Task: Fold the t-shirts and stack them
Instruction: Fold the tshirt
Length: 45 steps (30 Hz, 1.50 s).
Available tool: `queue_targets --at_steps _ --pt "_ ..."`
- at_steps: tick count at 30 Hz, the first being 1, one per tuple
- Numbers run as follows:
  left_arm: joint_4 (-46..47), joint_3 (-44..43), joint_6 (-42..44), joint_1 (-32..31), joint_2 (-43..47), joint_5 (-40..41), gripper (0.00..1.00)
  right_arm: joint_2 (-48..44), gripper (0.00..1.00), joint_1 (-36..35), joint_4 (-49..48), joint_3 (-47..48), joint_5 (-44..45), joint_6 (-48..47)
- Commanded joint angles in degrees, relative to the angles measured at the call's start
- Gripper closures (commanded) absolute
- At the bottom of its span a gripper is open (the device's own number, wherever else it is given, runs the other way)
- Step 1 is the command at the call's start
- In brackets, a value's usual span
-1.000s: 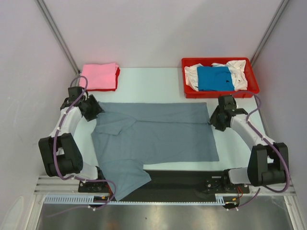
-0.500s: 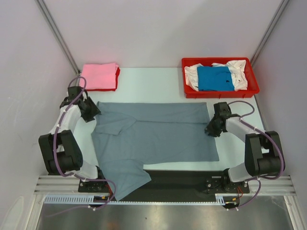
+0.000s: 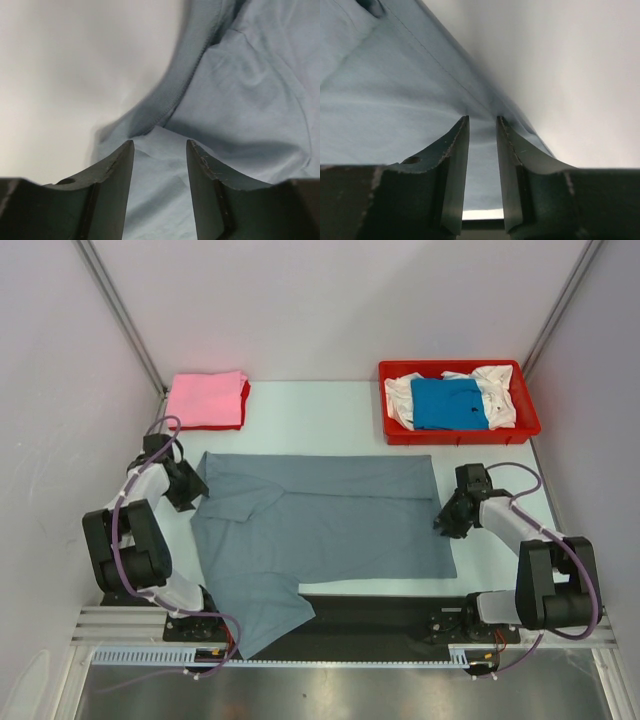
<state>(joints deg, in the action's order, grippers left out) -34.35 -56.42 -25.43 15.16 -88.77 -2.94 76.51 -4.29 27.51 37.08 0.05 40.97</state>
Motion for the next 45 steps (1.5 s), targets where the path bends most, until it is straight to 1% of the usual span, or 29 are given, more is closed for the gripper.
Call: queue_targets --at_steps 1,4,6,13,15,19,20,22,23,25,26,30,34,40,41,45 --pt "3.14 0.26 2.49 0.93 -1.75 0.75 0.49 1.97 0.66 0.52 4.93 4.3 0.47 -6.51" --pt "3.59 -0.09 2.93 0.93 -2.98 -0.92 0.52 4.87 0.64 0.52 4.92 8.53 -3.22 -9.59" --pt "3.85 0.78 2.58 1.01 -3.07 -1.72 0.49 6.54 0.64 0.52 5.1 10.46 -3.31 -10.56" --pt "4.11 1.84 2.14 1.01 -3.95 -1.98 0.49 8.57 0.63 0.6 3.78 12.84 -3.83 -11.79" --pt "4.82 1.41 2.14 1.01 -4.65 -2.42 0.53 9.88 0.63 0.6 3.52 13.98 -4.36 -11.97" --pt "4.73 0.44 1.96 0.93 -5.1 -2.86 0.65 12.52 0.63 0.78 2.99 16.7 -5.41 -11.27" --pt "4.82 0.61 1.96 1.01 -4.66 -2.86 0.73 13.39 0.63 1.04 2.64 17.58 -6.37 -10.83" --pt "4.47 0.44 1.96 0.93 -4.22 -2.77 0.78 14.54 0.63 2.36 1.59 18.29 -7.7 -9.34" --pt "4.47 0.35 1.96 0.93 -4.04 -2.95 0.85 15.07 0.63 2.71 1.06 18.55 -8.66 -7.76" --pt "4.2 0.44 1.7 0.93 -3.08 -3.3 0.93 16.74 0.61 3.85 -0.17 18.91 -9.19 -6.35" --pt "4.2 0.7 1.61 0.93 -2.81 -3.47 0.99 17.26 0.61 3.86 -0.78 19.08 -9.8 -5.65" --pt "4.11 0.88 0.91 0.93 -0.71 -4.62 1.0 20.86 0.61 3.86 -2.98 20.13 -11.21 -4.94" --pt "3.68 0.61 0.82 0.93 0.35 -5.41 1.0 22.45 0.62 3.86 -3.69 21.01 -12.88 -3.62" --pt "3.23 -0.18 0.56 0.93 1.14 -6.73 1.0 22.37 0.62 3.86 -4.48 20.84 -12.89 -1.77" --pt "3.32 -0.18 0.56 0.93 1.32 -6.73 1.0 22.11 0.62 5.07 -4.57 20.75 -12.63 -1.6" --pt "2.97 -0.7 0.64 0.93 1.67 -7.08 0.99 21.93 0.62 5.44 -4.39 21.37 -11.74 -1.51"
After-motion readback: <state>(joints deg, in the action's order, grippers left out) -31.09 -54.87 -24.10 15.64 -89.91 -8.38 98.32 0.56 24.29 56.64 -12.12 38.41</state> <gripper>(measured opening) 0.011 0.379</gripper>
